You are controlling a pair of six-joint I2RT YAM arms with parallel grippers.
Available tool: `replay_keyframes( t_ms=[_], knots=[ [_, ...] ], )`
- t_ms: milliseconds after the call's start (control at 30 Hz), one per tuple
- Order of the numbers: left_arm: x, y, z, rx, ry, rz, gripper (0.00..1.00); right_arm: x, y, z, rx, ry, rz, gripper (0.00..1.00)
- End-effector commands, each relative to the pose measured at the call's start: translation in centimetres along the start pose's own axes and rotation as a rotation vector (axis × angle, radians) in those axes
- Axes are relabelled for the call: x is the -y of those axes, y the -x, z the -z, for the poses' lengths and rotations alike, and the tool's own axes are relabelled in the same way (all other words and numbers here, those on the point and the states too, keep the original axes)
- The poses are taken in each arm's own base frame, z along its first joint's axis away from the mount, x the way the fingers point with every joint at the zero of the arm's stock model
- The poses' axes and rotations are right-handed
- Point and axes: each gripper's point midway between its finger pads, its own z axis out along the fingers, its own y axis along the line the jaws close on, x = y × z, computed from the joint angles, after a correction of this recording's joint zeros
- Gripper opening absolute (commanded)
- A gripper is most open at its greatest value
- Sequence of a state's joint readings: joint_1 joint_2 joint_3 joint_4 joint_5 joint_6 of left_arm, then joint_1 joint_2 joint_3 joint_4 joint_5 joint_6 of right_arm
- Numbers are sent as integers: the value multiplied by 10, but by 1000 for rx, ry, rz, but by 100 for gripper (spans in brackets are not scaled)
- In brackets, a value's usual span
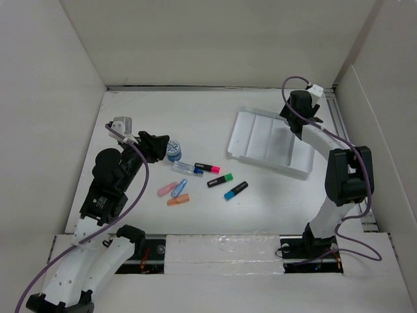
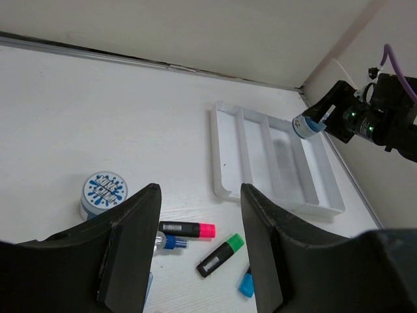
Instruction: Organize the desk
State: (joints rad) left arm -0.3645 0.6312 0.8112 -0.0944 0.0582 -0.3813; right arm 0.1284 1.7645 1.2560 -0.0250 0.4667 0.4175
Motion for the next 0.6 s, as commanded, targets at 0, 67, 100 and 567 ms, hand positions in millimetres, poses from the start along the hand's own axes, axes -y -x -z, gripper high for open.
replay_keyframes(
  t_ms=[0,67,100,567],
  knots=[
    [7,10,-2,40,-35,-11,47,-17,12,4,41,61,-53,64],
    [5,10,-3,36,-26,-11,47,-14,9,-1,18,56,-49,70],
    [5,9,-3,31,-25,-9,47,-17,9,-3,11,61,-48,79],
    [7,16,4,60,-32,-10,47,-111,25,77,108,348,20,57]
  ],
)
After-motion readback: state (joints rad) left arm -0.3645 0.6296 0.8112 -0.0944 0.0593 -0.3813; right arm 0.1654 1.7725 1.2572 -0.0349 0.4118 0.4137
